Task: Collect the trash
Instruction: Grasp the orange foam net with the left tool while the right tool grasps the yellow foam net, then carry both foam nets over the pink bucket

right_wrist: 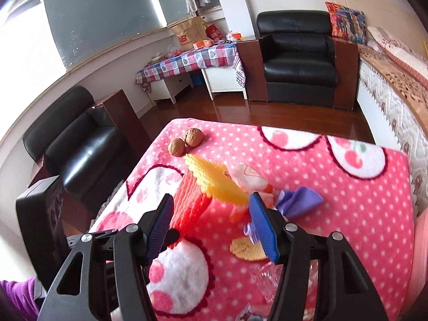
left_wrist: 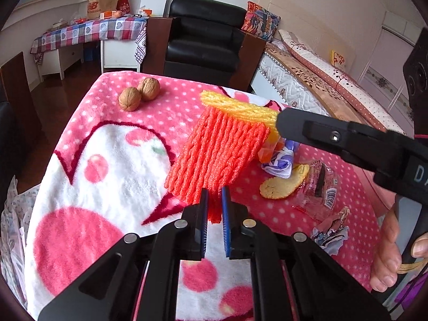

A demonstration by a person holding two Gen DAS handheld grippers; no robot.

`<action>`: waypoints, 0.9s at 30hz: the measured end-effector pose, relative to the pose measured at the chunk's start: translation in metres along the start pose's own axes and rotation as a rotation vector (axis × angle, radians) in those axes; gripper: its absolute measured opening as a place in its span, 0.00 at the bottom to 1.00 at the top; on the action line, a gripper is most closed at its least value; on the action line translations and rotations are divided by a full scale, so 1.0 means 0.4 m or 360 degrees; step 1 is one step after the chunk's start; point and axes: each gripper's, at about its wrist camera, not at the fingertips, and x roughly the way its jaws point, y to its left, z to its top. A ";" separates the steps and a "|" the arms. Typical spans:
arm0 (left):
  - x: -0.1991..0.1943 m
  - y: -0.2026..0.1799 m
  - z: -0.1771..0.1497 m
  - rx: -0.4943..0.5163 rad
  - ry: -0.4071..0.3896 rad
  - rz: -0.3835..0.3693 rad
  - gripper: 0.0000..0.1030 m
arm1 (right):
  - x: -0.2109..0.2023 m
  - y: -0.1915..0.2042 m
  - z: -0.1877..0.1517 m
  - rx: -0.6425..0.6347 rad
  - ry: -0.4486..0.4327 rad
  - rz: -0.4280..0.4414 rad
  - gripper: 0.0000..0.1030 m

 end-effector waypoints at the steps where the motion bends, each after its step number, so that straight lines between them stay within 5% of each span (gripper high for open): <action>1: 0.000 0.000 0.000 0.0000 0.0000 -0.0005 0.09 | 0.008 0.005 0.005 -0.0019 0.0004 -0.0006 0.57; 4: 0.000 0.005 0.000 -0.0012 0.0002 -0.0017 0.09 | 0.036 0.021 0.014 -0.0068 0.0016 -0.0039 0.54; 8: -0.002 0.009 -0.001 -0.0025 0.0003 -0.0024 0.09 | 0.062 0.023 0.016 -0.0085 0.0044 -0.0083 0.23; 11: -0.002 0.008 -0.001 -0.0019 0.0001 -0.0023 0.09 | 0.062 0.021 0.010 -0.0078 0.0039 -0.0087 0.15; 27: -0.070 -0.077 0.000 0.0079 -0.0090 -0.0108 0.09 | -0.165 -0.058 -0.017 0.0205 -0.0176 0.0020 0.09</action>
